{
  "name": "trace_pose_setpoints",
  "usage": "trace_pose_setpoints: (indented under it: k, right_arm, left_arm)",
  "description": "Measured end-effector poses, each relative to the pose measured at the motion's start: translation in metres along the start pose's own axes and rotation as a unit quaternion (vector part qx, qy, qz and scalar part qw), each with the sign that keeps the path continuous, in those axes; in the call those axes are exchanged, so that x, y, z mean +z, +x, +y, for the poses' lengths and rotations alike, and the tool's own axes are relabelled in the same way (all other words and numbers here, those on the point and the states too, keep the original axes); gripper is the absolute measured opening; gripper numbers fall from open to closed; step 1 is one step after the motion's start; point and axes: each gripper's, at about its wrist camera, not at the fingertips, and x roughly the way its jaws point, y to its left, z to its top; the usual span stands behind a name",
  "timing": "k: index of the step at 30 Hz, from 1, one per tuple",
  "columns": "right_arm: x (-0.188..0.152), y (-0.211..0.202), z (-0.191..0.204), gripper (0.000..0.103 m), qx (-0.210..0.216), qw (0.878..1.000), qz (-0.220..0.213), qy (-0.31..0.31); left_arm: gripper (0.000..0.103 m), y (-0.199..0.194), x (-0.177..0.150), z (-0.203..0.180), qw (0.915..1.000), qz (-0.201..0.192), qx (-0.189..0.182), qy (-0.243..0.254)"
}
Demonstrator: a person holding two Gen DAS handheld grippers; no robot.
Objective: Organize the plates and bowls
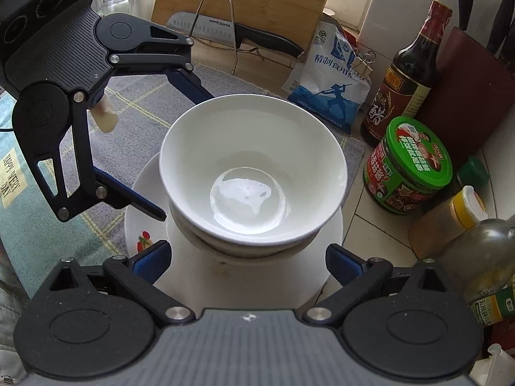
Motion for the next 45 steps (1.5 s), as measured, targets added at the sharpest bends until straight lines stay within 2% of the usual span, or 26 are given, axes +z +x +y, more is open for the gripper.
trace_pose_setpoints:
  k: [3,6,9,11,14,17,23,27,32,36,45]
  right_arm:
    - [-0.002,-0.013,0.003,0.103,-0.023,1.000,-0.001,0.013]
    - [0.001,-0.025,0.002,0.103,-0.039,0.998,0.003,0.045]
    - [0.006,-0.040,0.003,0.103,-0.062,0.994,-0.004,0.089]
    - [0.008,-0.048,0.008,0.103,-0.093,0.989,-0.009,0.114]
    - [0.008,-0.057,0.020,0.103,-0.156,0.973,-0.019,0.168]
    - [0.002,-0.064,0.034,0.103,-0.178,0.952,-0.026,0.247]
    - [-0.008,-0.081,0.075,0.103,-0.230,0.915,-0.036,0.329]
    - [-0.014,-0.100,0.094,0.103,-0.249,0.893,-0.052,0.372]
    - [-0.014,-0.115,0.117,0.103,-0.278,0.879,-0.062,0.383]
    - [-0.013,-0.122,0.128,0.103,-0.291,0.873,-0.069,0.385]
    - [-0.008,-0.125,0.137,0.103,-0.289,0.874,-0.076,0.383]
  left_arm:
    - [0.100,-0.018,-0.003,-0.008,0.9976,-0.016,0.060,-0.030]
    - [0.102,-0.036,-0.002,-0.017,0.9888,-0.035,0.133,-0.057]
    - [0.102,-0.053,0.003,-0.022,0.9788,-0.046,0.171,-0.102]
    - [0.102,-0.065,0.006,-0.027,0.9707,-0.050,0.193,-0.134]
    - [0.102,-0.076,0.008,-0.034,0.9602,-0.051,0.201,-0.187]
    - [0.102,-0.084,0.007,-0.041,0.9500,-0.045,0.203,-0.233]
    - [0.102,-0.102,0.004,-0.056,0.9338,-0.003,0.243,-0.263]
    - [0.102,-0.118,0.001,-0.057,0.9347,-0.006,0.226,-0.274]
    - [0.102,-0.136,0.001,-0.059,0.9377,-0.018,0.214,-0.273]
    - [0.102,-0.145,0.001,-0.060,0.9389,-0.023,0.214,-0.269]
    - [0.102,-0.155,-0.004,-0.058,0.9344,-0.021,0.217,-0.281]
